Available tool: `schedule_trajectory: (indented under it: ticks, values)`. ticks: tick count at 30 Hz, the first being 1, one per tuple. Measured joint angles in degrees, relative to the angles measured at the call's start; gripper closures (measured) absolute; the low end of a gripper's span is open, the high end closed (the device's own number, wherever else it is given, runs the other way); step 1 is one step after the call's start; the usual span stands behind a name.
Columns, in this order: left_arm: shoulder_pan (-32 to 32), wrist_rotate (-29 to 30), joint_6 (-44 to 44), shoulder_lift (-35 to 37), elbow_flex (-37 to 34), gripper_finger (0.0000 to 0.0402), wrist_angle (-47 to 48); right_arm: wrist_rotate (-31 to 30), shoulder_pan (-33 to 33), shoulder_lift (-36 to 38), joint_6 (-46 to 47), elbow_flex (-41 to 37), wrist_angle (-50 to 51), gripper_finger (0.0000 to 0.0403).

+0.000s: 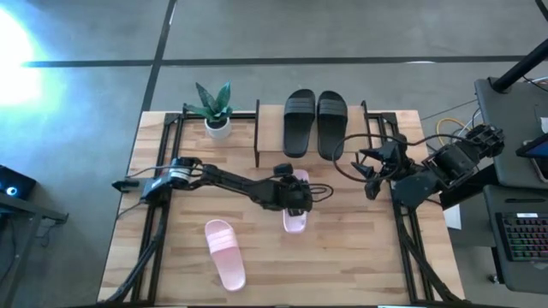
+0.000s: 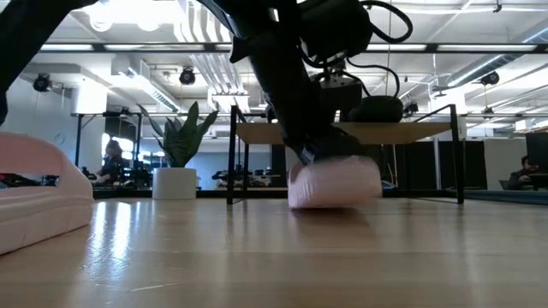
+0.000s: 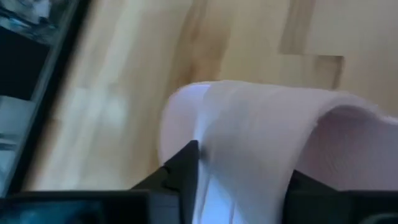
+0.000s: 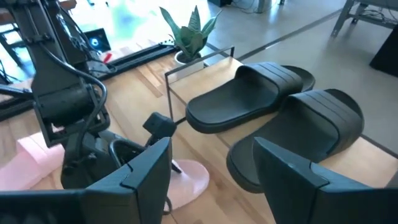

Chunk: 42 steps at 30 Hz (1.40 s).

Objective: Pick and place slides into the shelf
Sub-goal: Put the left pink slipper under the shelf, then put the right pink slipper under the shelf

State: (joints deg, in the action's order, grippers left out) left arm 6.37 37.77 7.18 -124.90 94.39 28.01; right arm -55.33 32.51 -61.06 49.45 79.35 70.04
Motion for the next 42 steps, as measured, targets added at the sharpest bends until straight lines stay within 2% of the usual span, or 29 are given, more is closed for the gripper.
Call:
schedule_trajectory:
  ticks: [4, 8, 13, 17, 21, 27, 31, 37, 42]
  values:
    - [0.00, -2.50, 0.05, 0.27, -0.02, 0.0256, 0.03, -0.02, 0.00, 0.02, -0.32, -0.18, 0.73, 0.0188]
    - [0.57, -3.15, 0.05, 1.39, 0.70, 0.0230, 0.92, 0.00, 0.00, 0.02, -0.25, -0.24, 1.57, 0.0188]
    - [1.48, -3.57, 0.15, 5.09, 1.22, 0.0224, 3.77, 0.02, 0.00, 0.02, 0.02, -0.25, 1.75, 0.0188]
    - [3.66, -6.17, 0.97, 11.84, 1.20, 0.0224, 6.54, 0.20, 0.00, 0.22, 0.00, -0.29, 1.80, 0.0188]
    - [8.01, -9.14, 11.01, 19.69, 1.03, 0.0224, 13.72, 0.22, 0.00, 0.28, 0.00, -0.31, 1.80, 0.0188]
    - [18.94, -6.53, 27.31, 26.31, 0.90, 0.0224, 31.76, 0.22, -0.02, 0.26, -0.02, -0.49, 1.77, 0.0188]
    - [27.38, -5.56, 38.12, 25.47, 0.83, 0.0224, 37.31, 0.05, -0.02, 0.24, -0.06, -0.81, 1.76, 0.0188]
    - [35.66, -6.61, 53.88, 20.80, 0.85, 0.0224, 40.44, -0.02, -0.02, 0.24, -0.18, -1.10, 1.76, 0.0188]
    - [39.81, -13.34, 61.99, 18.47, 1.49, 0.0224, 44.65, 0.06, -0.02, 0.22, -0.11, -1.27, 1.77, 0.0188]
